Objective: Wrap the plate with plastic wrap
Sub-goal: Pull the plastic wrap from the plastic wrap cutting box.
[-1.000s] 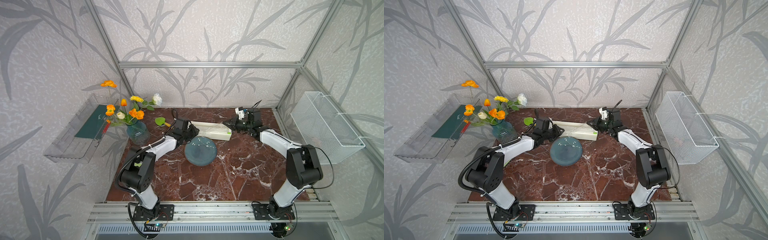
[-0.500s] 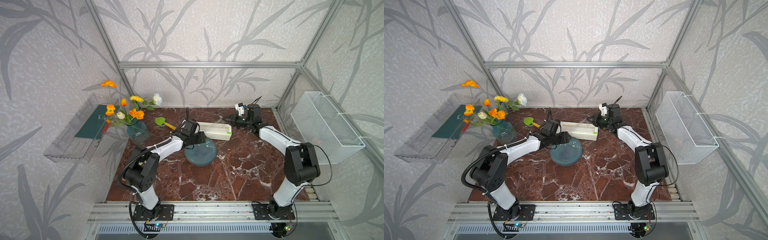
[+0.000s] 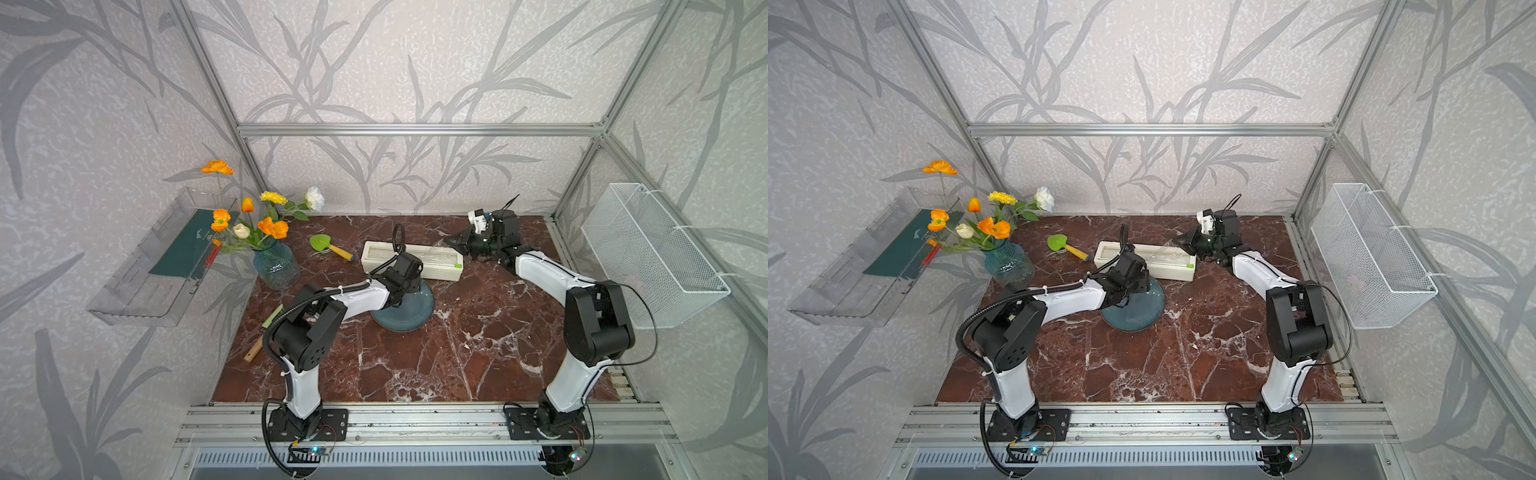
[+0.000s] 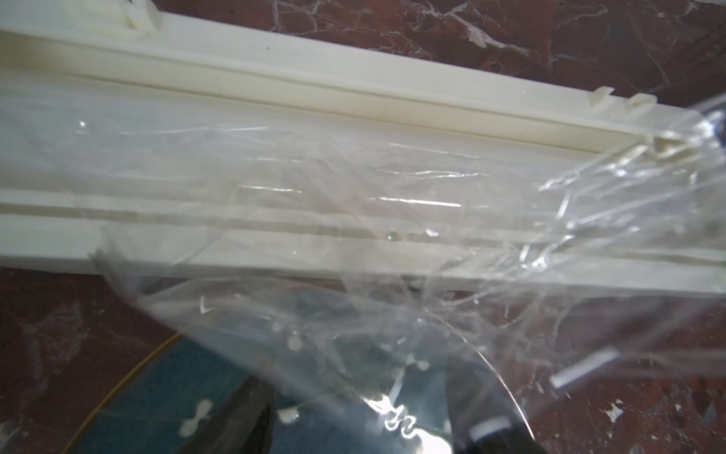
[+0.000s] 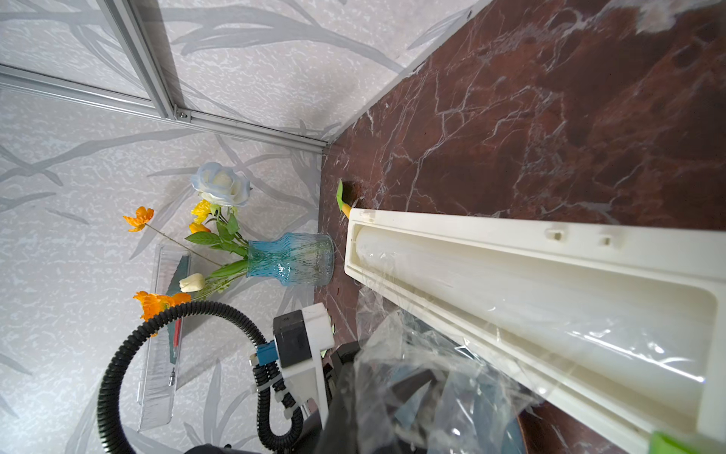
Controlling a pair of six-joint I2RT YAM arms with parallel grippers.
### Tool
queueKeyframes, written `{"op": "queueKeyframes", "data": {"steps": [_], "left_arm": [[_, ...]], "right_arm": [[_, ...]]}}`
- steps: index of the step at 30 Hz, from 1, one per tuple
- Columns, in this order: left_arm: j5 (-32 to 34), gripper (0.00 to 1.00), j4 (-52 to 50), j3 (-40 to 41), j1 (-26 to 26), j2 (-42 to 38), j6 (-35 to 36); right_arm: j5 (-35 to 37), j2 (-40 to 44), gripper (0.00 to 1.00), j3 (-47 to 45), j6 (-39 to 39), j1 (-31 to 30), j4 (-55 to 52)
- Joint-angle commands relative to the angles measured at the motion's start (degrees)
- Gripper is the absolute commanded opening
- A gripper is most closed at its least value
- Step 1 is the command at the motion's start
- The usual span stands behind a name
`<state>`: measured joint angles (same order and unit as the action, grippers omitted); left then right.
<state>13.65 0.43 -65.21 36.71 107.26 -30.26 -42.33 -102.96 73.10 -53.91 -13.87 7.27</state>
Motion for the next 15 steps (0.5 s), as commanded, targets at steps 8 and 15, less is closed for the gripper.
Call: {"op": "queueKeyframes", "data": {"steps": [8, 15], "left_arm": [[9.1, 0.58, -1.1, -3.8, 0.3, 1.4, 2.0], [6.1, 0.59, -0.5, -4.9, 0.5, 3.1, 1.0]], "right_arm": [[-0.9, -0.6, 0.0, 1.9, -0.8, 0.2, 1.5], [-1.0, -0.8, 0.0, 2.6, -1.0, 0.2, 1.4]]}}
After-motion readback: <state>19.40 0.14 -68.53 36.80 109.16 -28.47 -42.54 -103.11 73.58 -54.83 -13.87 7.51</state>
